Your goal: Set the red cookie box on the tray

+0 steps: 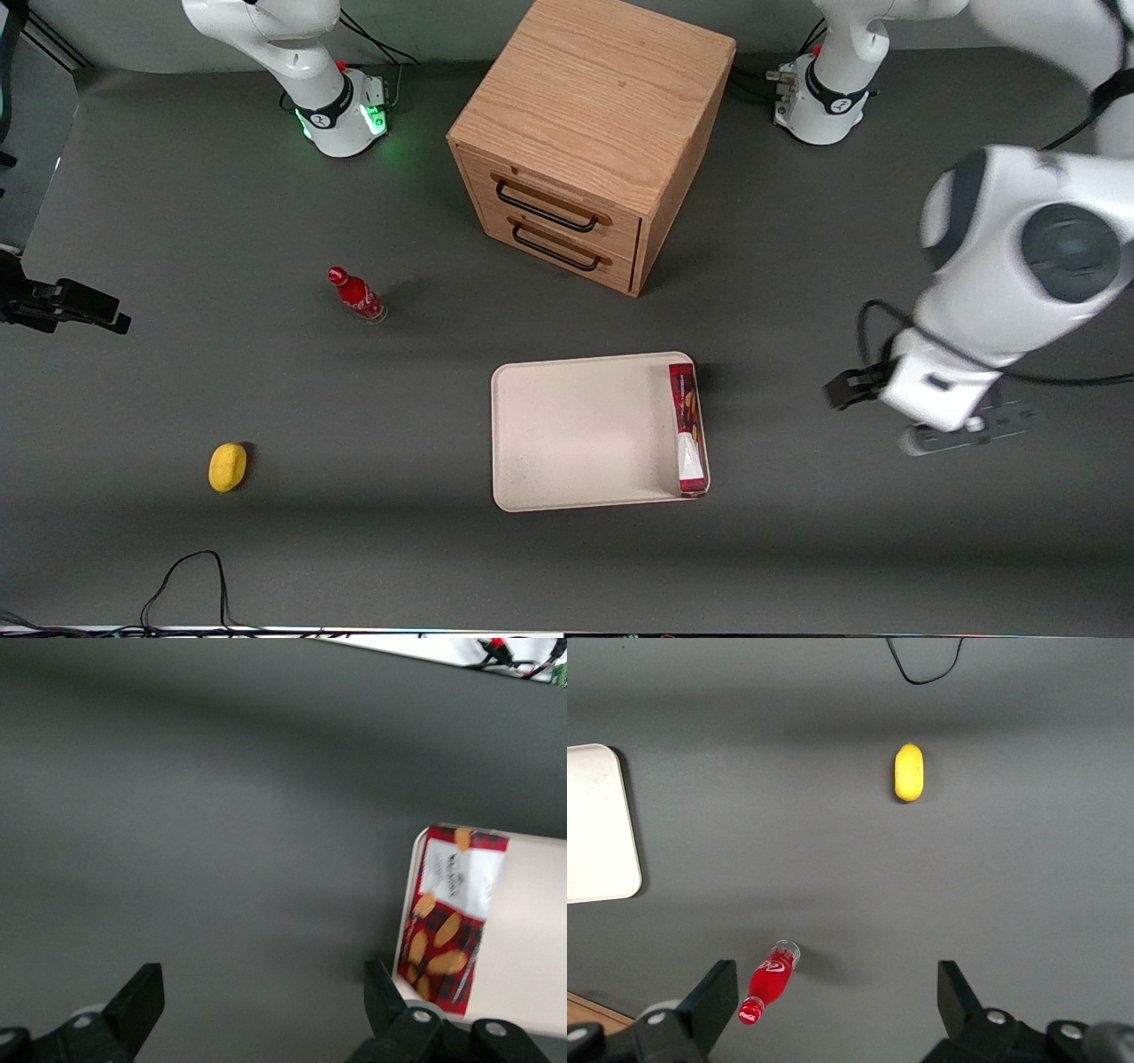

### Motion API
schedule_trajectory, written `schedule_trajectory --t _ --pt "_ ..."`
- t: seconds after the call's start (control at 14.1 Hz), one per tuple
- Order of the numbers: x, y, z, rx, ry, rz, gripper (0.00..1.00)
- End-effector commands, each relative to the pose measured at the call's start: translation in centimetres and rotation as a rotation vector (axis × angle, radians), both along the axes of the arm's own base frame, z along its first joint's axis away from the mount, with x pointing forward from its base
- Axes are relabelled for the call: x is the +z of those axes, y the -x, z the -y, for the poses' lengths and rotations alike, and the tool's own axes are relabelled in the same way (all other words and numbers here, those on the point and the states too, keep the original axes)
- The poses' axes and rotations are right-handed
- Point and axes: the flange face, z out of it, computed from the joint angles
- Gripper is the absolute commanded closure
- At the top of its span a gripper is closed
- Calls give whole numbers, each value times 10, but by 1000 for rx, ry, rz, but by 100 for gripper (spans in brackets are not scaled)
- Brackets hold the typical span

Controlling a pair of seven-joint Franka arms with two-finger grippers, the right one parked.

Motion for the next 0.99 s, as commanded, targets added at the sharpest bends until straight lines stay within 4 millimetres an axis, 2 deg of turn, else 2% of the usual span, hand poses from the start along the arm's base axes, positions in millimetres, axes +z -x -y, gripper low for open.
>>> schedule_trajectory --t 0.0,0.14,0.35,0.5,0.57,0.92 --pt "16 47 -59 -56 22 -36 0" --pt "25 70 -84 -42 15 -71 0" --pt "44 92 -97 -21 11 -113 0" --pt "51 97 -100 -17 12 -110 0" --pt "52 97 -106 -14 13 -110 0" --pt "53 97 -112 -25 11 -110 0"
